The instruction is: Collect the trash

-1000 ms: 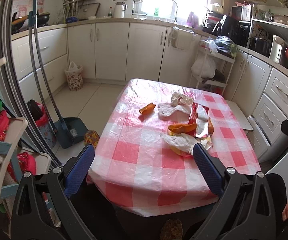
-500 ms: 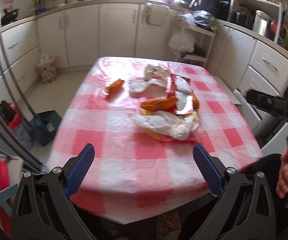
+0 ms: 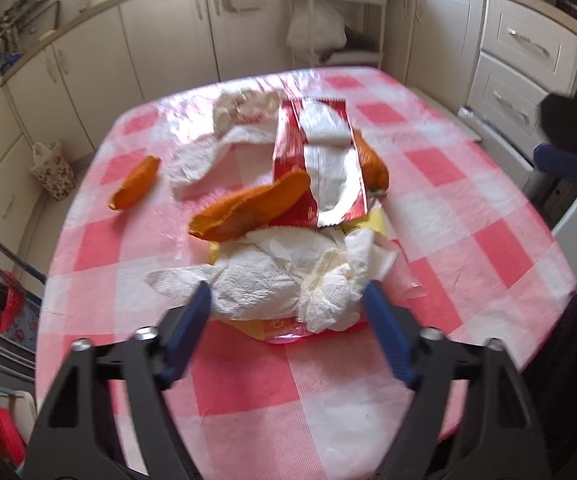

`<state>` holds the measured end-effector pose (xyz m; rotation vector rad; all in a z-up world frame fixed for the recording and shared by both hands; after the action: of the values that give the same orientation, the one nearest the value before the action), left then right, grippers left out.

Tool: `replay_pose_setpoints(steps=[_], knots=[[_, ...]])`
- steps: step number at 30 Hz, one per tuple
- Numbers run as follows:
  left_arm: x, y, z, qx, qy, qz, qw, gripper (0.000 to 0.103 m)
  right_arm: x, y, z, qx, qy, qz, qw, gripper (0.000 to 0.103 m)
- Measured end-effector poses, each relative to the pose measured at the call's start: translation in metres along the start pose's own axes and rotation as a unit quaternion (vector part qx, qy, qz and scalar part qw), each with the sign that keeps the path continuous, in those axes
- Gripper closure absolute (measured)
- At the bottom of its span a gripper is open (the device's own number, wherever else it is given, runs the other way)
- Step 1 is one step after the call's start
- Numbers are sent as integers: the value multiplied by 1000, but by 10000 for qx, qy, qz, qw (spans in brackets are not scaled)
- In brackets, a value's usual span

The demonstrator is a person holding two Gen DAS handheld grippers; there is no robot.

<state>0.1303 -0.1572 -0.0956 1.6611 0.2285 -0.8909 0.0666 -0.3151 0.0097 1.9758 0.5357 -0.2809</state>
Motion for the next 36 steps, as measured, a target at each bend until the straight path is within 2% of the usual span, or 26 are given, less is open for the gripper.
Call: replay_pose_setpoints(steps=[1, 3, 7, 13, 17, 20, 25, 28, 33, 35, 36], knots=[[5, -2, -1, -44, -88, -100, 9999, 65, 0, -1, 0, 8, 22, -6, 10000, 7], [7, -3, -4, -117, -173, -134, 9997, 81, 0, -2, 1, 24, 69, -15, 10000, 7], [-7, 2, -10, -255, -412, -53, 9988, 94, 3, -4, -1, 13, 132, -89, 9999, 7], [-52, 6, -32, -607, -516, 316, 9963, 96, 10, -9, -7, -71, 206, -241, 9995, 7], [-77, -1, -50, -707, -408, 437, 9957, 96, 17, -15, -10, -94, 222, -403, 9989, 7], [-85, -12, -67, -763, -279, 400, 9959, 96, 23, -20, -14, -171, 236, -563, 9980, 7], [-74, -37, -84, -813, -82, 111, 9966, 96, 41, -30, -22, -241, 227, -870, 9957, 8], [-70, -46, -85, -771, -37, 39, 9970, 96, 57, -35, -25, -251, 181, -1065, 9938, 17], [-69, -47, -86, -686, 71, 79, 9976, 95, 78, -43, -31, -393, 66, -1255, 9913, 27], [-68, -45, -86, -594, 117, 105, 9981, 90, 83, -46, -30, -416, 34, -1304, 9906, 30], [-67, -44, -85, -557, 144, 113, 9983, 83, 84, -47, -29, -392, 25, -1330, 9903, 35]])
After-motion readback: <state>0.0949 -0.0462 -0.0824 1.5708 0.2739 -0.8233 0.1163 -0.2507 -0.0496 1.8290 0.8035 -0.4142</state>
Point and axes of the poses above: each gripper's, at about its wrist camera, not at the fingertips, and x roughly the way its jaws point, z to its right, y to its top, the point moved 4 cm from there along x, roughly the way its jaws point, and after that the axes turned 13 degrees about z, right-handed, at the moved point
